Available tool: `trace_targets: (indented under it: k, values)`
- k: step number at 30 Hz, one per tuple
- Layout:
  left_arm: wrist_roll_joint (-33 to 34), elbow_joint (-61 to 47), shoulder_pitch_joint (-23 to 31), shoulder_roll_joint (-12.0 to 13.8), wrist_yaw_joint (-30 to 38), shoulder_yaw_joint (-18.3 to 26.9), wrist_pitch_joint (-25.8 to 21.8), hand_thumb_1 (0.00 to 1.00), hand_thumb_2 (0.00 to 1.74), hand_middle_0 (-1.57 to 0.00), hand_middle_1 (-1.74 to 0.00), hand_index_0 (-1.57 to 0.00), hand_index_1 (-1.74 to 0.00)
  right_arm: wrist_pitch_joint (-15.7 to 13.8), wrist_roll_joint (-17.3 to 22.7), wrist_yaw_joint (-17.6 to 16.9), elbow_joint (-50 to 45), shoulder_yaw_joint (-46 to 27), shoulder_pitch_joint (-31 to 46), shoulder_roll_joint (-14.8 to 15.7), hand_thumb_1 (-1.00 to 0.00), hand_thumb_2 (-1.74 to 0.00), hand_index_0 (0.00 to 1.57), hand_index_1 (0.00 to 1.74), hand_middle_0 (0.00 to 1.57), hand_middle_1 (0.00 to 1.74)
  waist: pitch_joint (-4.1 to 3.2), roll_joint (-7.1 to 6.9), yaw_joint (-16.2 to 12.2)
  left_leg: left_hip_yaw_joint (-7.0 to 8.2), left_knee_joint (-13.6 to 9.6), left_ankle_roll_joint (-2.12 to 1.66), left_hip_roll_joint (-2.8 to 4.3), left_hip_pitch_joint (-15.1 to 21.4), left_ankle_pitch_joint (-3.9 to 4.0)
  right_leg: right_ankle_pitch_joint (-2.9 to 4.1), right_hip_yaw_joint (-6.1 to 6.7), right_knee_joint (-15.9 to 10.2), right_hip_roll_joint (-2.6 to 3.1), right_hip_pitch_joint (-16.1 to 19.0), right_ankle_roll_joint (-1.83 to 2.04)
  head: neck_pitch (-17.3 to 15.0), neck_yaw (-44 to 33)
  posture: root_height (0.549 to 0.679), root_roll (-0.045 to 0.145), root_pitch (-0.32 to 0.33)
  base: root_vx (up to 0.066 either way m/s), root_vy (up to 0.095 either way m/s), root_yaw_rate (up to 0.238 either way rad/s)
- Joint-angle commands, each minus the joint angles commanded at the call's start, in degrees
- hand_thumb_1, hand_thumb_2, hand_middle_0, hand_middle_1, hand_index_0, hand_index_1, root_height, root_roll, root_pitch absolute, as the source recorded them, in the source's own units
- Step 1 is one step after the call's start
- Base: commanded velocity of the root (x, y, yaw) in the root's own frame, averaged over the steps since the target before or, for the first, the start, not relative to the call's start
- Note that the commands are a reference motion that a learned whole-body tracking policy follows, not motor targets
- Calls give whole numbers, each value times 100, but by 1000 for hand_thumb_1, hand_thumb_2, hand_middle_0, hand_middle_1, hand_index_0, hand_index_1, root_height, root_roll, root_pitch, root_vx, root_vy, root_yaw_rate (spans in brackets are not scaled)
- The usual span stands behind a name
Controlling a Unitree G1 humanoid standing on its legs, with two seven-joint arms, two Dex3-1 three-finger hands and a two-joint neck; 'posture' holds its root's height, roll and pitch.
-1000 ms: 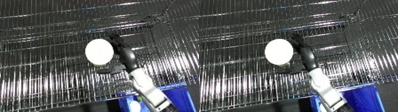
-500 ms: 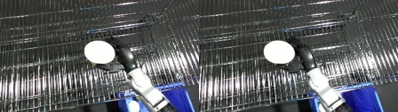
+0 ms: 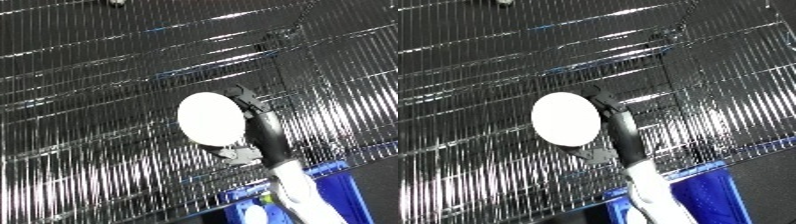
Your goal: Pick up the object and place it into the box
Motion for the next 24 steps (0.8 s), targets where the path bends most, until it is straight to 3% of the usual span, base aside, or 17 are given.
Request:
trace_targets:
  k: [9, 14, 19, 24]
  values:
    - [178, -14, 131, -22, -17, 326, 46, 1000, 1740, -1570, -1740, -1570, -1740, -235, -293, -222, -897, -403, 1014, 105, -700, -1218, 1099, 1218, 1099, 1218, 0, -148, -336, 61, -268, -37, 166, 272, 33, 171, 138, -409, 76, 257, 73, -242, 131, 619, 49, 131, -60, -33, -198]
    - [271, -21, 173, -16, -31, 463, 84, 1000, 1740, -1570, -1740, -1570, -1740, -520, -296, -377, -1207, -691, 1590, 69, -700, -1218, 1099, 1218, 1099, 1218, 0, -211, -517, 112, -447, -58, 238, 494, 36, 271, 226, -725, 102, 494, 117, -569, 23, 625, 49, 127, -52, -36, -225]
    - [335, -24, 193, 30, -116, 551, 132, 1000, 1740, -1570, -1740, -1570, -1740, -843, -213, -506, -1450, -979, 2117, 86, -700, -1218, 1099, 1218, 1099, 1218, 0, -268, -650, 154, -490, -54, 290, 684, -28, 369, 265, -1020, 101, 724, 167, -556, 84, 631, 50, 118, -47, -69, -236]
    - [326, -96, 231, 67, -152, 650, 199, 1000, 1740, -1570, -1740, -1570, -1740, -1069, -166, -687, -1588, -1144, 2565, 89, -700, -1218, 1099, 1218, 1099, 1218, 0, -305, -793, 218, -484, -37, 365, 834, -95, 389, 319, -1161, 117, 904, 167, -692, 470, 636, 55, 108, -49, -45, -249]
